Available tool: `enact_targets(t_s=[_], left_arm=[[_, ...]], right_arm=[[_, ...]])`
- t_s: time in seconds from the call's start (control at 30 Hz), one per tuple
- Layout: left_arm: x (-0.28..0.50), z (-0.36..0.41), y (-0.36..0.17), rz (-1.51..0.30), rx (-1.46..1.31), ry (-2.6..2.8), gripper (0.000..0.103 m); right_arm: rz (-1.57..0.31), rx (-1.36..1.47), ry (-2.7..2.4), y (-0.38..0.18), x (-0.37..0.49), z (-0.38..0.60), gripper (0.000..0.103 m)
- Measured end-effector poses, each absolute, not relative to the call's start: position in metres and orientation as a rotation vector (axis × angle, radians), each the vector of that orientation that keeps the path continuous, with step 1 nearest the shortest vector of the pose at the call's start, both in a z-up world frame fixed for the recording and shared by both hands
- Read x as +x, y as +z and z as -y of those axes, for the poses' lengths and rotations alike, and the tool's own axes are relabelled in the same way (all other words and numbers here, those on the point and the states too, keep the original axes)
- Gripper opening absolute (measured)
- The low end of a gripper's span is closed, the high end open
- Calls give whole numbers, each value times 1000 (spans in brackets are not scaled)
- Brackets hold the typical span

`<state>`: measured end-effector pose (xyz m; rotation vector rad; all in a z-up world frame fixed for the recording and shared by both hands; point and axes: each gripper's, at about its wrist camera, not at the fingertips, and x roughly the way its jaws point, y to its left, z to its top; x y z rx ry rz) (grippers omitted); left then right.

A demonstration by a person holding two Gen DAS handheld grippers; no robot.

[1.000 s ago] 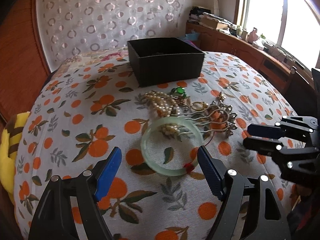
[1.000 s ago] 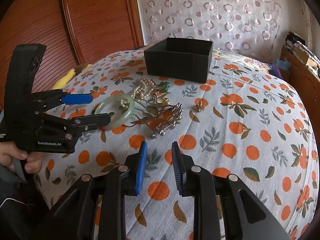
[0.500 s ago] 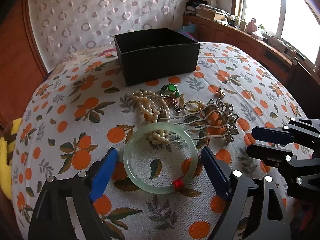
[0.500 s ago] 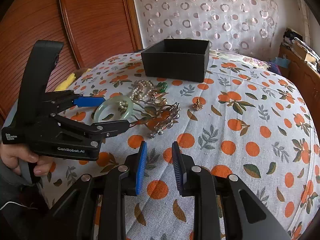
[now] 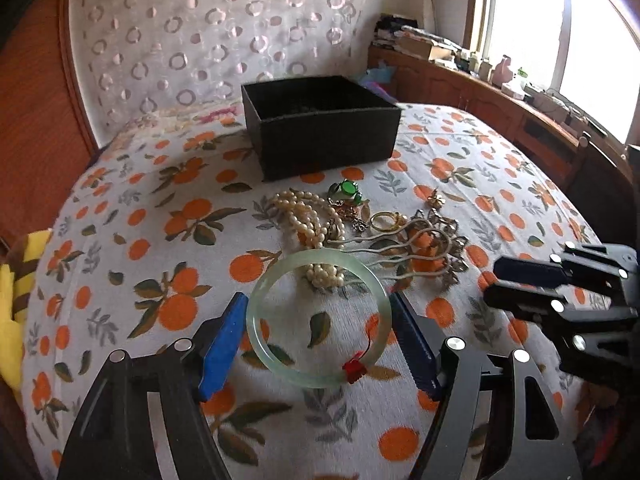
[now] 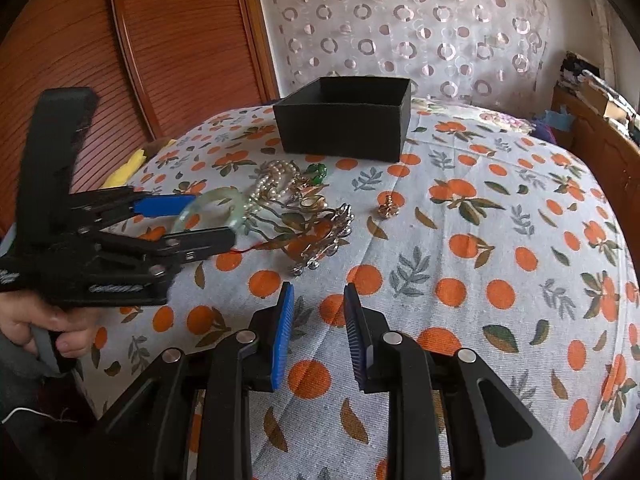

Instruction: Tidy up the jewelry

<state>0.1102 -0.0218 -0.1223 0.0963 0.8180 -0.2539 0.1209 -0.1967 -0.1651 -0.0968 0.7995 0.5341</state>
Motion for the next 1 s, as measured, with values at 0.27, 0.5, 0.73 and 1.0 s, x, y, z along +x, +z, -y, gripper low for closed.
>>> enact_targets(t_s=[0.27,0.5,0.73,1.0], left_arm=[[80,11,-102,-752,47,-264,69],[73,6,-97,-728,14,-264,69],[69,10,-97,-723,18,-276,69],[68,7,-95,-712,3,-262,69]], right_arm=[[-812,-72,513,-161,131,199,28],[-832,-31,512,-157,153,189,47],[-883,-21,492,-164,175,180,47],[-903,31,501,-166,179,185,23]])
